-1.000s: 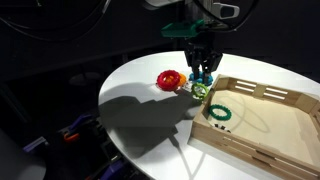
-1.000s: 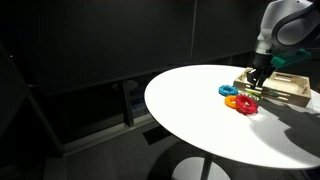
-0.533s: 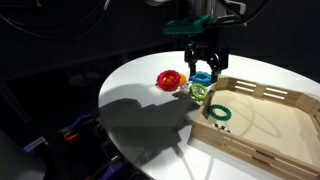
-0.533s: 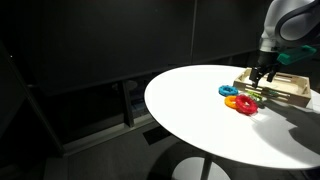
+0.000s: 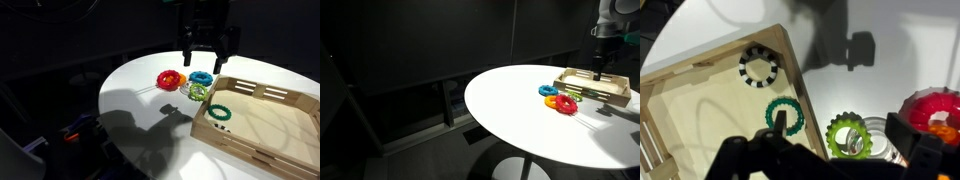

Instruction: Remove the light green ring from the tray and put it on the table

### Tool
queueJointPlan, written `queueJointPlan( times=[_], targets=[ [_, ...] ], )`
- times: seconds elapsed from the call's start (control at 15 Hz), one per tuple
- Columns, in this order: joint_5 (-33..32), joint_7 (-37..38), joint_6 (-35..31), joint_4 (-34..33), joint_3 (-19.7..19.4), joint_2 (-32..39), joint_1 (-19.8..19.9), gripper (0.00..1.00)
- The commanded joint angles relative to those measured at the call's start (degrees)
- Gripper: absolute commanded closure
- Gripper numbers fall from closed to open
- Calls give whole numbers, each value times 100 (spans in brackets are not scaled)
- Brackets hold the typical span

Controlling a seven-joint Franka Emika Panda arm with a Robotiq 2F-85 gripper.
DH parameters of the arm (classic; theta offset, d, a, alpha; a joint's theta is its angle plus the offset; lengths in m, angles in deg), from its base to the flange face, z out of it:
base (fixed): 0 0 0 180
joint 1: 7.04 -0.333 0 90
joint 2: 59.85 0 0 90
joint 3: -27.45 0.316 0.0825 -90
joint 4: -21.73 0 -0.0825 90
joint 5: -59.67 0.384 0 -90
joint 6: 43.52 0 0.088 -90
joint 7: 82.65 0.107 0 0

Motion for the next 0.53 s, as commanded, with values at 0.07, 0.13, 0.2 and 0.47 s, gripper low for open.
queueJointPlan(
  times=[0.07,0.13,0.2,0.47],
  targets=[
    [104,-644,829,-194,-78,-398,147,0],
    [89,-662,877,-212,-101,-448,168,0],
    [81,-664,886,-226,-122,-478,181,0],
    [6,-496,752,-163,-105,-438,160,0]
  ],
)
